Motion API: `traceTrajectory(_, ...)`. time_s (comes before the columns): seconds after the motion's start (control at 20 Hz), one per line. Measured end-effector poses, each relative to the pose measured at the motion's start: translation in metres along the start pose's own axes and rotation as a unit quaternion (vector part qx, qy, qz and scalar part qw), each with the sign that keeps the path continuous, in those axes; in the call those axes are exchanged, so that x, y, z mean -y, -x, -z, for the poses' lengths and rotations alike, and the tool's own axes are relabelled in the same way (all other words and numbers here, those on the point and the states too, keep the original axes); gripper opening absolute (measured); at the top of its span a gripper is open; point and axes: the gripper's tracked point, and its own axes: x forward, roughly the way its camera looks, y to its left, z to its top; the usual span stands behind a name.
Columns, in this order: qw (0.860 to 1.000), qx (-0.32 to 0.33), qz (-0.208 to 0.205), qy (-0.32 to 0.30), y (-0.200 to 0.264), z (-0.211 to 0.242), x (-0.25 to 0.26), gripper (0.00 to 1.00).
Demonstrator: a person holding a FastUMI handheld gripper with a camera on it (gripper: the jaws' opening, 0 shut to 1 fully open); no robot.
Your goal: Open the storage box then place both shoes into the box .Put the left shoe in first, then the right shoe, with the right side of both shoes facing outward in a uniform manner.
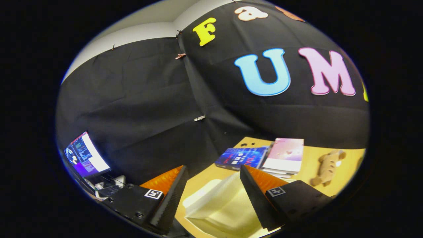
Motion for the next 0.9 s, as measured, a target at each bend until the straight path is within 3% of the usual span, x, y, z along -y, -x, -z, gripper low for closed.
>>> traceTrajectory(0.25, 0.993, 0.006, 0.112, 0.025, 0.086, 0.006, 0.086, 0.98)
traceTrajectory(0.55, 0.970, -0.051, 0.235, 0.035, 0.181, 0.073, 0.179, 0.98)
traceTrajectory(0.7, 0.957, -0.110, 0.266, 0.033, 0.204, 0.132, 0.206, 0.98)
traceTrajectory(0.9, 0.945, -0.186, 0.269, 0.017, 0.206, 0.212, 0.222, 0.95)
